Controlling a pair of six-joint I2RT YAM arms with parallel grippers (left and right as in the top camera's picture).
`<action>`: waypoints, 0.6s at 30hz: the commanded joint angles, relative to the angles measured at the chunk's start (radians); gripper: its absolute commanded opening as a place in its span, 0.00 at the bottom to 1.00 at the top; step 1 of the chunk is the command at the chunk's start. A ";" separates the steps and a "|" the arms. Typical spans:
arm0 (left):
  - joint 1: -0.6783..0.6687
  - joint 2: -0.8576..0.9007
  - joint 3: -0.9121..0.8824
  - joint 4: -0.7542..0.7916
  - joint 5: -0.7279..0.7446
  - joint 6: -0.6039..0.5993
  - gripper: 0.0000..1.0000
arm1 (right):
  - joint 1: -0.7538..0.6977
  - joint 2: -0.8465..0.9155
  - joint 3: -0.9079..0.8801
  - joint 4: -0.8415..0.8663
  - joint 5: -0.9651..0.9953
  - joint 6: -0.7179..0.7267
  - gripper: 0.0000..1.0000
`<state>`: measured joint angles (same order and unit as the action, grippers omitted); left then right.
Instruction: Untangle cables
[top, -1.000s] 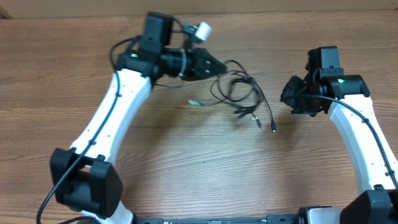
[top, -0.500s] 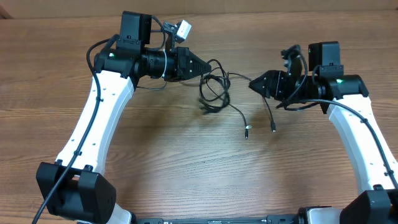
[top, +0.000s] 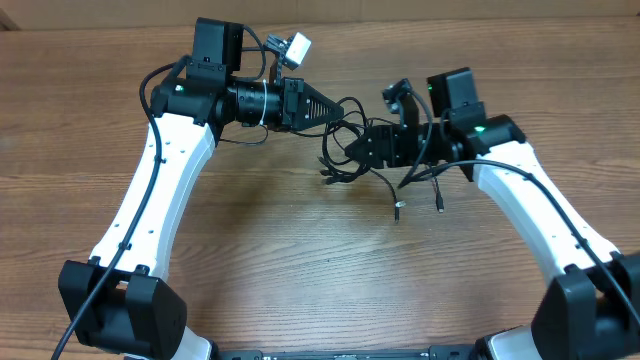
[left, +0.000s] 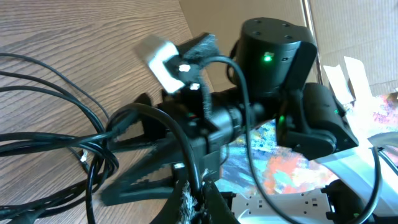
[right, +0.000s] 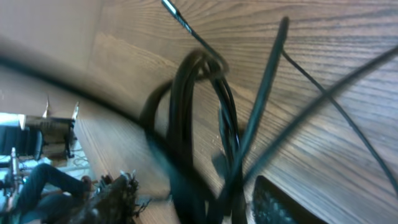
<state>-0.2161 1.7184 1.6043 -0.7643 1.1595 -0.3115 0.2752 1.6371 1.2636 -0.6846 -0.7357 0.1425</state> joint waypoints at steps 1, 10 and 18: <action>-0.006 -0.027 0.028 -0.008 0.042 0.048 0.04 | 0.014 0.046 0.011 0.058 0.047 0.090 0.49; 0.045 -0.026 0.028 -0.161 -0.253 0.134 0.04 | 0.001 0.042 0.012 0.041 0.222 0.265 0.04; 0.067 -0.026 0.028 -0.315 -0.835 0.143 0.04 | 0.000 -0.056 0.018 -0.187 0.697 0.472 0.04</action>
<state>-0.1677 1.7172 1.6066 -1.0576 0.6430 -0.1989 0.2916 1.6512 1.2640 -0.8288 -0.3347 0.4828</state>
